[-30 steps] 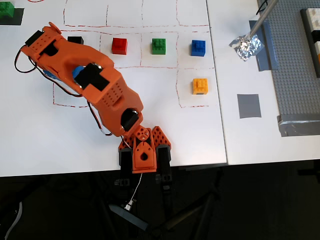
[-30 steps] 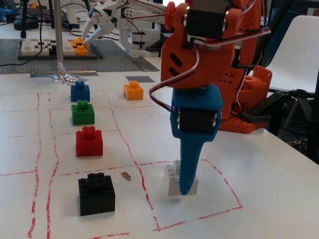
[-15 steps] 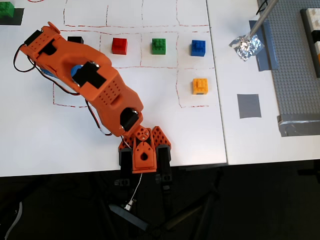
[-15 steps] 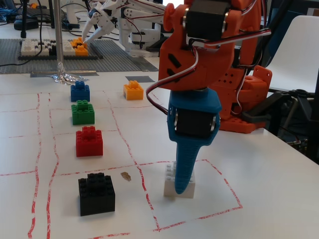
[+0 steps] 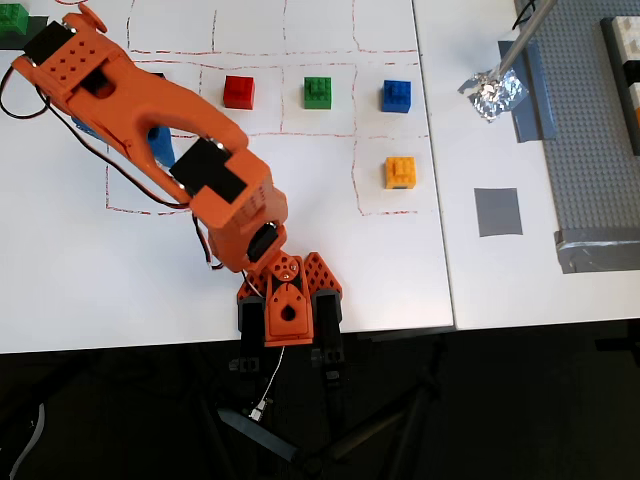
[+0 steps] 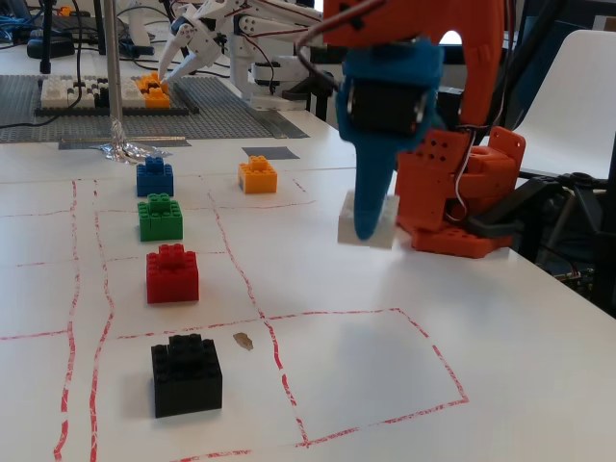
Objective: Grab the block and put it in the grey marker
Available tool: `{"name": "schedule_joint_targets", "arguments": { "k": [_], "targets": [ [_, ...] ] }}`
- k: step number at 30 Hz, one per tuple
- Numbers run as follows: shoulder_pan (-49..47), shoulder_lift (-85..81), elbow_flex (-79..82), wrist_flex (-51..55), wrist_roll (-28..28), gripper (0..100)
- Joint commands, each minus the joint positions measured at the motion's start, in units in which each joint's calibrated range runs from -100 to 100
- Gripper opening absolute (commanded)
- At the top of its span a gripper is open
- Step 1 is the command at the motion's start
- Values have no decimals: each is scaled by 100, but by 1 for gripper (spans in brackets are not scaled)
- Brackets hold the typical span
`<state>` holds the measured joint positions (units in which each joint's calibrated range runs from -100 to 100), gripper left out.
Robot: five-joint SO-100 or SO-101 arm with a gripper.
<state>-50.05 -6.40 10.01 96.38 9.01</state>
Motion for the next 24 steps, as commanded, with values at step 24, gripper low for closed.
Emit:
{"name": "schedule_joint_targets", "arguments": {
  "k": [24],
  "targets": [
    [11476,-2156,1764,-724,3223,0]
  ]
}}
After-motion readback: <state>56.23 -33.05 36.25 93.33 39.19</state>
